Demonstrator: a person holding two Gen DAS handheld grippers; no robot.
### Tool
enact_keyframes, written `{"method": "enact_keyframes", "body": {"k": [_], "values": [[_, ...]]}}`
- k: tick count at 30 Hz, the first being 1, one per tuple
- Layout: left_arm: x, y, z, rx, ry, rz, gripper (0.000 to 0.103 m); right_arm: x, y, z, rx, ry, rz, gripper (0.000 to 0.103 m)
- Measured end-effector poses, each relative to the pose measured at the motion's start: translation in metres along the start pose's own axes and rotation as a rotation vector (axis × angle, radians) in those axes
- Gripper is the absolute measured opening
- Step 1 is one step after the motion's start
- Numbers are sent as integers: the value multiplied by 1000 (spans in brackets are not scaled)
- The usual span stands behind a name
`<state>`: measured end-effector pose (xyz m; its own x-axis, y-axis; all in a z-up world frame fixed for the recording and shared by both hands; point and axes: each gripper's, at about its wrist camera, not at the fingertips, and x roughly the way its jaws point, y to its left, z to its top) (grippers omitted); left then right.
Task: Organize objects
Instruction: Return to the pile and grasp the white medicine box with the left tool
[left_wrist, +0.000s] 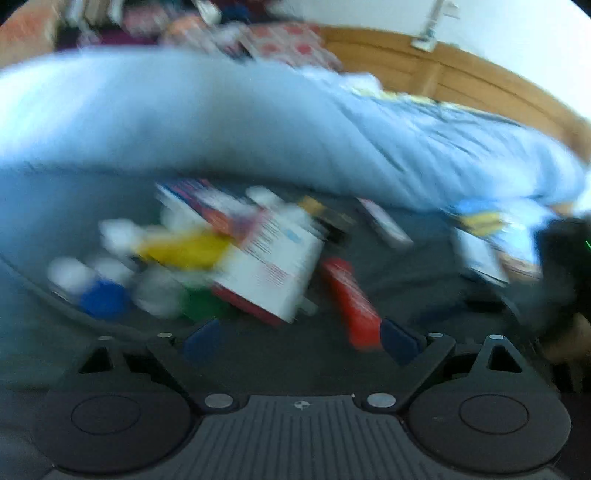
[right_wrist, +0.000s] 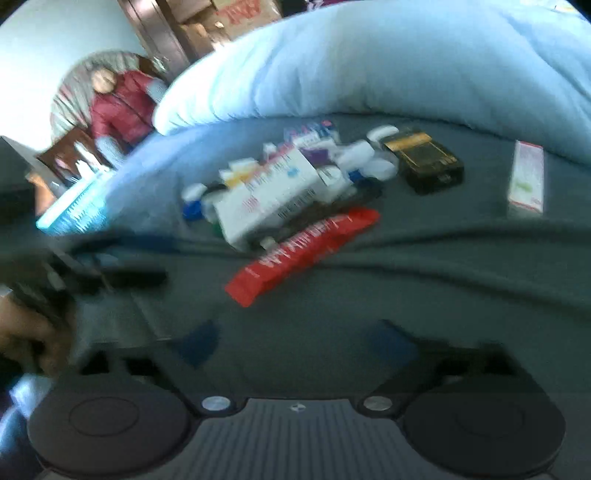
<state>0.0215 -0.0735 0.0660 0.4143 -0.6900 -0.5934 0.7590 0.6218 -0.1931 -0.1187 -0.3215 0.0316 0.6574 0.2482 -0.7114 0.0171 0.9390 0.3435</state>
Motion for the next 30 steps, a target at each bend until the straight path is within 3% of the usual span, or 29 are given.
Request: {"method": "enact_keyframes", "body": {"k": [2, 4, 6, 13, 15, 17, 20, 24, 28, 30], "values": [[-4, -3, 12, 33, -81, 62, 98, -4, 7, -14, -7, -67, -36, 102], [4, -11, 23, 114, -127, 52, 100, -6, 14, -27, -37, -110, -75, 102], [27, -16, 29, 180, -92, 67, 97, -4, 19, -35, -76, -130, -104, 102], [81, -21, 34, 143, -33, 37, 91, -2, 10, -36, -60, -149, -72, 103], [94, -21, 27, 148, -7, 53, 85, -1, 10, -36, -63, -149, -71, 103], [96, -17, 22, 124, -7, 64, 68, -2, 11, -36, -62, -150, -68, 103], [85, -10, 18, 73, -29, 80, 64, -6, 8, -34, -29, -160, -63, 100], [52, -2, 10, 33, -52, 132, 64, -21, 2, -29, 66, -193, -25, 69], [-3, -1, 0, 10, -56, 259, 64, -31, 10, -19, 135, -244, 11, 68], [-25, 3, -12, -33, -52, 325, 64, -24, 16, -5, 182, -252, -19, 71]]}}
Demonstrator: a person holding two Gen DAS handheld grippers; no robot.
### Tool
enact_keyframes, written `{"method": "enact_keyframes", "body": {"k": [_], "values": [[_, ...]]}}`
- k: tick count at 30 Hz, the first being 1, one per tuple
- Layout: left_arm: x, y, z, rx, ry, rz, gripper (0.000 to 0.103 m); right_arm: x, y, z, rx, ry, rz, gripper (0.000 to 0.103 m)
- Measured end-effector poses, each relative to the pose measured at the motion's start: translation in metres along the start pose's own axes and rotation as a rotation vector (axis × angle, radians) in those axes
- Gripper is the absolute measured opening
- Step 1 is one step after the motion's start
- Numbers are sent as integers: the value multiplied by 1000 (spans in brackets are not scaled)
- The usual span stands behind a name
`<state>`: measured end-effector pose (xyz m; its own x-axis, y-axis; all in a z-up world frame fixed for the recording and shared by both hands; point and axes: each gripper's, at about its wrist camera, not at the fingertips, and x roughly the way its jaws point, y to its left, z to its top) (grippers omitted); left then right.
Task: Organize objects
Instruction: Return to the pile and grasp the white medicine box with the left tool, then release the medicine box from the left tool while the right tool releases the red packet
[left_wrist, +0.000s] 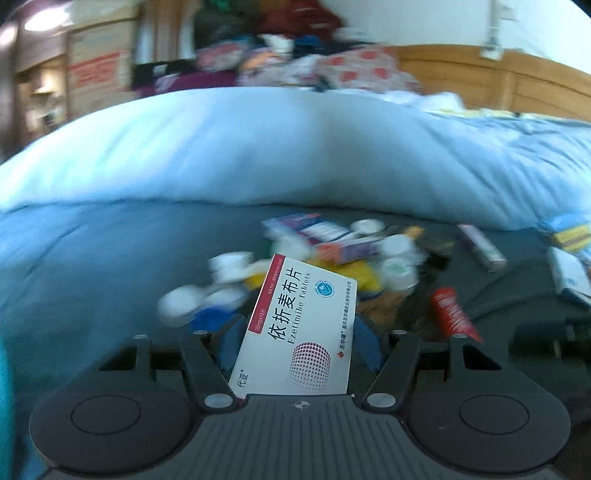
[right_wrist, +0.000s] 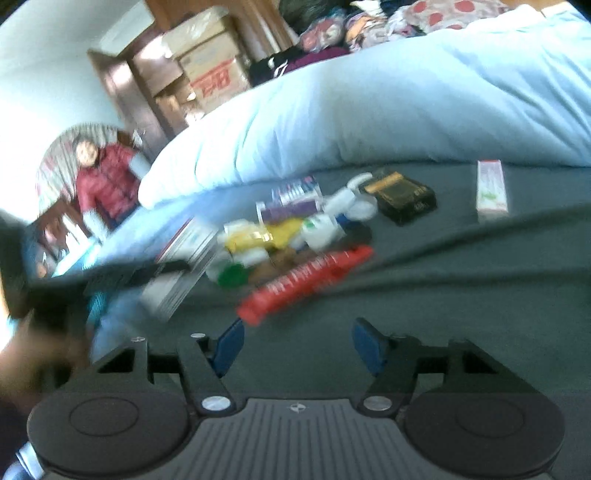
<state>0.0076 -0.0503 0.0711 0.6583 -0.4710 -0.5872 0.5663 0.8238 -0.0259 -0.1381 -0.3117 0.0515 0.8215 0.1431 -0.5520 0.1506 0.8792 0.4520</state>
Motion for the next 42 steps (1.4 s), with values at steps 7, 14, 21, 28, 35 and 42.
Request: {"method": "enact_keyframes", "body": {"k": [7, 14, 21, 28, 35, 42], "values": [[-11, 11, -11, -58, 38, 15, 64, 78, 15, 20, 30, 48, -107, 62], [11, 8, -27, -62, 129, 2, 64, 39, -4, 7, -8, 82, -78, 26], [24, 9, -37, -67, 127, -10, 80, 22, 11, 6, -145, 154, -110, 49], [30, 1, -42, -37, 122, 17, 76, 38, 16, -13, -43, 54, -156, 70], [16, 6, -35, -106, 95, 0, 61, 31, 7, -15, -55, 19, -140, 21], [-52, 10, 9, -151, -89, 13, 62, -6, 64, 25, -246, -86, -46, 16]]}}
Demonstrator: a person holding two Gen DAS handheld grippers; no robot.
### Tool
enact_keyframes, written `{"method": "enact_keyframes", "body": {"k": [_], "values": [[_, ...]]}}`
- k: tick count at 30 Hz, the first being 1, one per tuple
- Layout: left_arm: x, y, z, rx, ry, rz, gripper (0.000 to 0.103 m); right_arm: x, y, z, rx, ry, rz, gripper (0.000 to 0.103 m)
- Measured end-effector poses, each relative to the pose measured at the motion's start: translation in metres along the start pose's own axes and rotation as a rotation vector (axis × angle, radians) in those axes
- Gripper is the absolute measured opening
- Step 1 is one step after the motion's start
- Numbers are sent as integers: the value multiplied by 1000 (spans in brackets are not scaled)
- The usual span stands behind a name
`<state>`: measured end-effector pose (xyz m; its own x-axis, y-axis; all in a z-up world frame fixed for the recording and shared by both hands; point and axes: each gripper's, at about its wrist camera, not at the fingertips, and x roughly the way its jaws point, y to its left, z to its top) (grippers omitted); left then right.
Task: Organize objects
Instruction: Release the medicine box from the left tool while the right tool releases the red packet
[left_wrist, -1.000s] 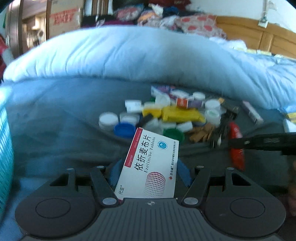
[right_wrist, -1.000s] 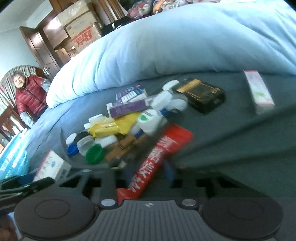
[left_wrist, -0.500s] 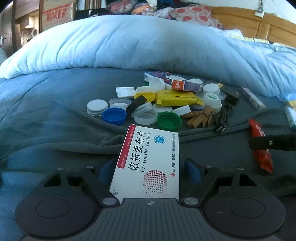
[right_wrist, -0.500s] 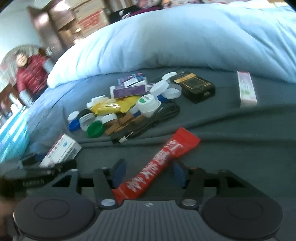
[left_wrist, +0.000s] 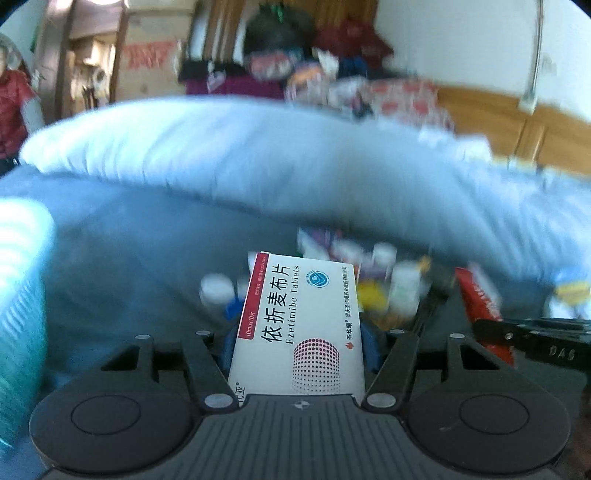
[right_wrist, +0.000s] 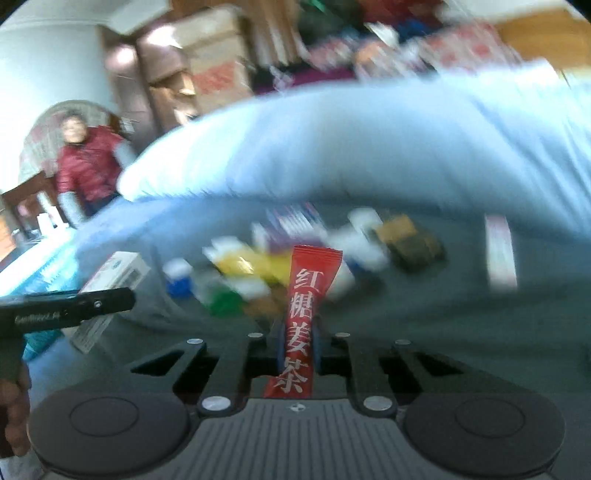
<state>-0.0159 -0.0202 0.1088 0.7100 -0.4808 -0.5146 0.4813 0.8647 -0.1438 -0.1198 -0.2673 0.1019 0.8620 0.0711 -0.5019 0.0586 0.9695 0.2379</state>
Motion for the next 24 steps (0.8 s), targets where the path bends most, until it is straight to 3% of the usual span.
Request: {"method": "enact_keyframes", "body": {"k": [5, 10, 18, 24], "values": [[-70, 17, 43, -7, -156, 64, 62, -21, 63, 68, -125, -127, 124, 16], [-132, 69, 72, -64, -255, 210, 62, -21, 144, 127, -228, -174, 287, 16], [-187, 165, 95, -126, -248, 426, 62, 22, 280, 178, -351, -58, 491, 16], [-195, 219, 92, -183, -185, 479, 62, 59, 347, 186, -361, 70, 562, 16]]}}
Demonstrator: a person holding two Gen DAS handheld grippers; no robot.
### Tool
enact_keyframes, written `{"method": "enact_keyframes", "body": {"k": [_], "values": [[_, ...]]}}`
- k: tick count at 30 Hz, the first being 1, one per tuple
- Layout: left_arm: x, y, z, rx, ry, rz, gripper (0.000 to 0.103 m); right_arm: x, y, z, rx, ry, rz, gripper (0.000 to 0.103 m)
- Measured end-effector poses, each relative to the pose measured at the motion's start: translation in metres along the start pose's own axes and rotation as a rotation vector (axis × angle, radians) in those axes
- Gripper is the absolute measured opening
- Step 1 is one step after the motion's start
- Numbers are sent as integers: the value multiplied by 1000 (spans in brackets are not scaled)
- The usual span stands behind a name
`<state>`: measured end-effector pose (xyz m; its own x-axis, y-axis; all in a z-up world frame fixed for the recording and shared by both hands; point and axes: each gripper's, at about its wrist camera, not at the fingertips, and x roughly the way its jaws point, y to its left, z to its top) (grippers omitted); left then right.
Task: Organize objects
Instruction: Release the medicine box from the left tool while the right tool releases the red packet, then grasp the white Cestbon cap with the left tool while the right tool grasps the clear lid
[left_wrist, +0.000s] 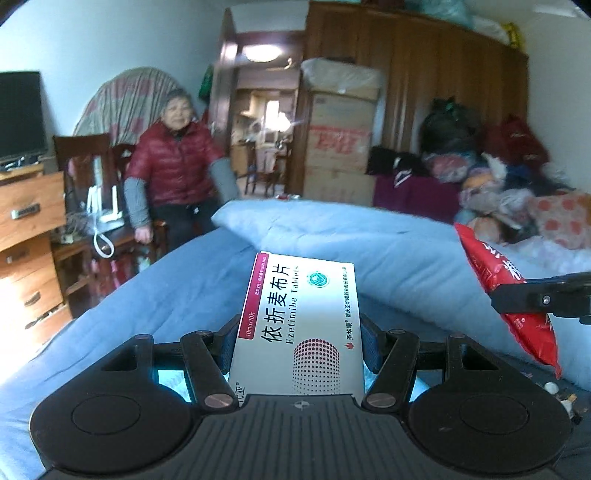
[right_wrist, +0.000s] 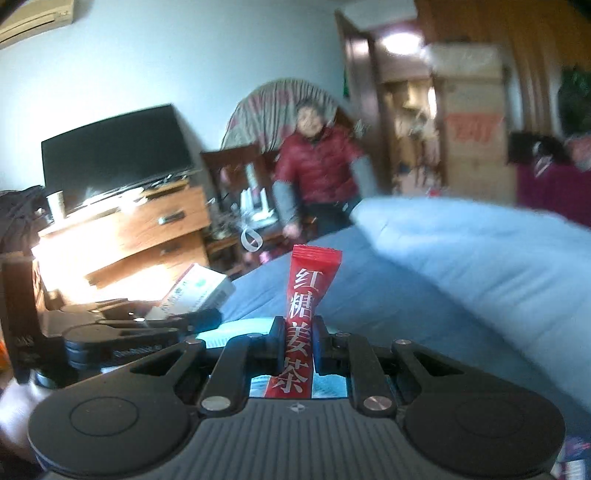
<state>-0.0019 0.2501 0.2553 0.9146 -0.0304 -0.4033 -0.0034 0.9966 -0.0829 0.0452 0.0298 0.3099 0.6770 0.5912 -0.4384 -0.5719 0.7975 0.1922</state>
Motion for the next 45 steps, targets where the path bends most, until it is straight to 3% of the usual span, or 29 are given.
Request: {"method": "enact_keyframes", "body": {"k": [10, 23, 24, 25, 26, 27, 32, 35, 37, 42, 45], "values": [[20, 30, -10, -14, 51, 16, 62, 58, 32, 11, 21, 72, 42, 16], [36, 35, -23, -14, 87, 39, 62, 88, 36, -5, 17, 127, 51, 18], [37, 35, -24, -11, 88, 43, 62, 88, 36, -6, 17, 122, 46, 22], [38, 35, -24, -9, 91, 46, 71, 87, 36, -7, 10, 118, 38, 41], [37, 35, -25, -7, 86, 51, 92, 86, 36, -9, 5, 109, 28, 53], [36, 35, -25, -6, 70, 64, 102, 80, 36, -11, 3, 88, 13, 70], [23, 22, -19, 4, 13, 57, 103, 12, 18, -42, 40, -67, -9, 72], [6, -3, -14, 16, -37, -19, 103, -42, -7, -87, 82, -142, -76, 77], [-10, -36, -15, 47, -82, -112, 103, -79, -29, -129, 106, -153, -153, 79], [-30, -154, -47, 190, -120, -469, 103, -155, -98, -243, 275, -44, -343, 79], [-8, -214, -90, 268, -41, -611, 103, -190, -133, -299, 381, 9, -428, 78]]}}
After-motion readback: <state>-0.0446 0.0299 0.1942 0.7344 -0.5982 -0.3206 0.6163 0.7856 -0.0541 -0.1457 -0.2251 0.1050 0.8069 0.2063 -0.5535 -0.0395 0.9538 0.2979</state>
